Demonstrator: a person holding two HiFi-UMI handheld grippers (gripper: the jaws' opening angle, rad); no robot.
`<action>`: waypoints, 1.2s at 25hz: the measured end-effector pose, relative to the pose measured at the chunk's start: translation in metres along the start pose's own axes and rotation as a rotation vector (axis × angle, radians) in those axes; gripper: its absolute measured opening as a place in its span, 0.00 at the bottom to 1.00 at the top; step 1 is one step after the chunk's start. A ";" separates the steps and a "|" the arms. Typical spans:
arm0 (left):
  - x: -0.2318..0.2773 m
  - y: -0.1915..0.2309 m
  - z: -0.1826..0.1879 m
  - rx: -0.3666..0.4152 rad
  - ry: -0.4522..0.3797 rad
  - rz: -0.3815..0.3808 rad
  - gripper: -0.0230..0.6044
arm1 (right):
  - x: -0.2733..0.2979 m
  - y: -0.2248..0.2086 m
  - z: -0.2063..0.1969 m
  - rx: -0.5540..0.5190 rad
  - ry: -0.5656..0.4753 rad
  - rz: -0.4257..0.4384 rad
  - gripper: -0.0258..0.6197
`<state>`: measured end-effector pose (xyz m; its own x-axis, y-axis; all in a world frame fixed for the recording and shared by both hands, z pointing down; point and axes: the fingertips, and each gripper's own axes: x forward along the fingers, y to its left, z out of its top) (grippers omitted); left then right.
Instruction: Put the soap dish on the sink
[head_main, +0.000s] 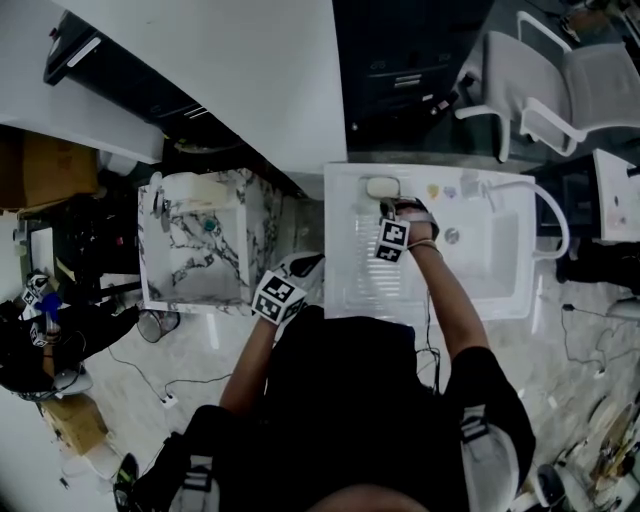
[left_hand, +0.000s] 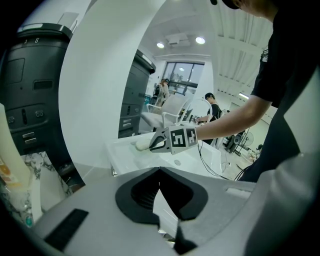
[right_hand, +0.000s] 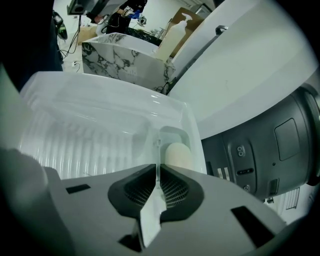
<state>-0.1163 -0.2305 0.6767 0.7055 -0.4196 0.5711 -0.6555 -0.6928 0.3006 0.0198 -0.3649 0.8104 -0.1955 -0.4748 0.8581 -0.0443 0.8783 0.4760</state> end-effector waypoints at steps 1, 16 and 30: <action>-0.001 0.000 0.000 0.001 -0.001 0.000 0.04 | -0.001 0.000 0.000 0.002 0.004 0.001 0.07; -0.011 -0.013 0.008 0.030 -0.041 -0.012 0.04 | -0.030 -0.002 -0.007 0.107 0.010 -0.071 0.11; -0.017 -0.033 -0.007 0.097 -0.050 -0.107 0.04 | -0.078 0.039 -0.011 0.459 -0.027 -0.064 0.03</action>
<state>-0.1090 -0.1961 0.6622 0.7844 -0.3671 0.4999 -0.5481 -0.7876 0.2815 0.0443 -0.2946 0.7639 -0.2036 -0.5323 0.8217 -0.4849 0.7839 0.3877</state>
